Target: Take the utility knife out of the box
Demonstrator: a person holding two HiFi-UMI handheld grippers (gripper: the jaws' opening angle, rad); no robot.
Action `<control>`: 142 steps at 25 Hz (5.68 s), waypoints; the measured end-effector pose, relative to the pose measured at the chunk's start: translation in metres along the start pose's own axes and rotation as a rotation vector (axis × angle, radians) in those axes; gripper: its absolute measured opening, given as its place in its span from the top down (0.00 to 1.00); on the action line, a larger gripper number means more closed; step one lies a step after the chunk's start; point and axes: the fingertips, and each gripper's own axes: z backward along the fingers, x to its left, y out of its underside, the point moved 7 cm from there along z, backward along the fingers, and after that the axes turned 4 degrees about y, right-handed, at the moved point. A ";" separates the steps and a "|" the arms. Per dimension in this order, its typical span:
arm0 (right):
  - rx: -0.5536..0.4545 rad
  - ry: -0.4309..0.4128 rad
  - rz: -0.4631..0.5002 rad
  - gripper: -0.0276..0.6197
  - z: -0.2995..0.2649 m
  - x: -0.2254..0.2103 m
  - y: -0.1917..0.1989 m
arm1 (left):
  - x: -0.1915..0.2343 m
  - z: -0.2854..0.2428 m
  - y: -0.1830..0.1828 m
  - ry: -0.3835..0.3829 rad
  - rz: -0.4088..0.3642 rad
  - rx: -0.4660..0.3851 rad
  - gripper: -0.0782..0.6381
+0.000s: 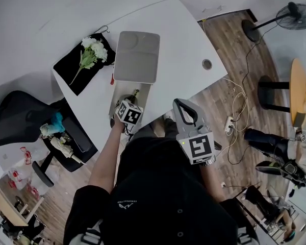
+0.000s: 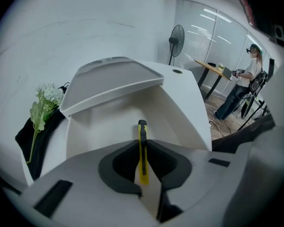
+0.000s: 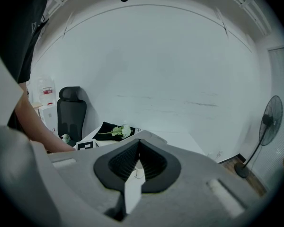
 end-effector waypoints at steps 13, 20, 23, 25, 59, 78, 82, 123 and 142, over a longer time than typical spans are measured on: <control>-0.011 -0.159 0.027 0.95 0.011 -0.004 0.005 | -0.012 0.055 -0.017 -0.155 0.099 -0.116 0.82; -0.042 -0.284 0.072 0.95 0.021 -0.009 0.007 | -0.032 0.100 -0.028 -0.275 0.150 -0.200 0.82; 0.000 -0.321 0.040 0.95 0.027 -0.009 0.012 | -0.042 0.120 -0.032 -0.326 0.173 -0.236 0.82; 0.007 -0.349 0.043 0.95 0.030 -0.010 0.014 | -0.051 0.134 -0.035 -0.363 0.174 -0.252 0.82; -0.067 -0.701 0.238 0.95 0.062 -0.022 0.042 | -0.223 0.234 -0.014 -0.725 0.406 -0.421 0.82; -0.118 -0.711 0.276 0.95 0.066 -0.049 0.034 | -0.235 0.239 -0.041 -0.788 0.414 -0.465 0.82; -0.164 -0.712 0.291 0.95 0.064 -0.049 0.015 | -0.228 0.252 -0.050 -0.816 0.383 -0.479 0.82; -0.644 -0.627 0.399 0.95 0.099 -0.063 -0.164 | -0.213 0.397 -0.121 -1.084 0.158 -0.713 0.82; -0.590 -0.640 0.383 0.95 0.087 -0.062 -0.144 | -0.212 0.377 -0.104 -1.057 0.221 -0.691 0.82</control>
